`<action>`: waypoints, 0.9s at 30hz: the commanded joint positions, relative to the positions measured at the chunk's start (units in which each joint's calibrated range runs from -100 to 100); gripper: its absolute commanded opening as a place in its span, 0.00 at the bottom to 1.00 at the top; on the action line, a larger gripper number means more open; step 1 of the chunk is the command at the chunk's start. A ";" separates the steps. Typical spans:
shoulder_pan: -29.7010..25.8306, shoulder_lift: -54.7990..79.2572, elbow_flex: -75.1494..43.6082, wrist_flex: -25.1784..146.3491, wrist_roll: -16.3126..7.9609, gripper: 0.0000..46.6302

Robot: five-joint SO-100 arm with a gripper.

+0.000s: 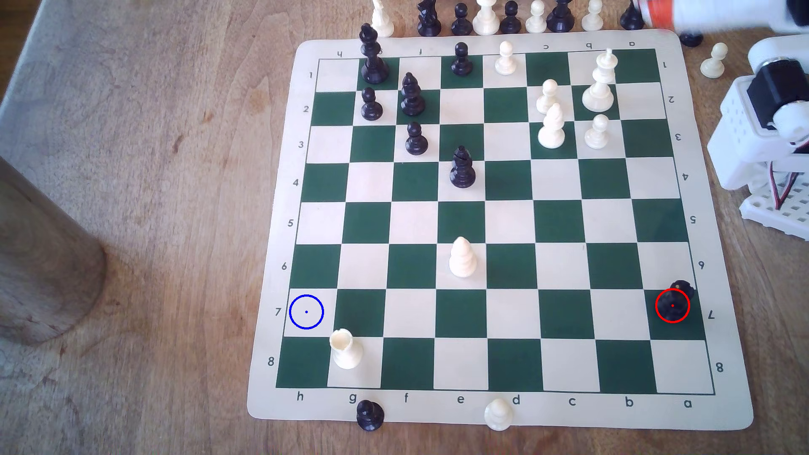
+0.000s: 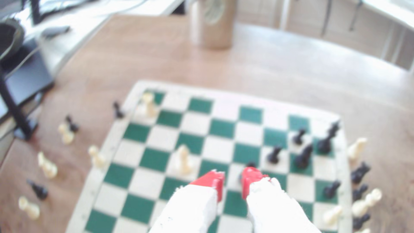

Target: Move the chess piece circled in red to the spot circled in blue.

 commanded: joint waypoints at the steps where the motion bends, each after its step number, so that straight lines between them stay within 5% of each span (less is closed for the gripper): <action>1: -5.99 2.43 -1.46 6.83 -2.39 0.38; 9: -12.95 -5.98 19.21 6.83 -2.83 0.48; 27: -30.55 9.05 30.72 -3.33 -9.04 0.46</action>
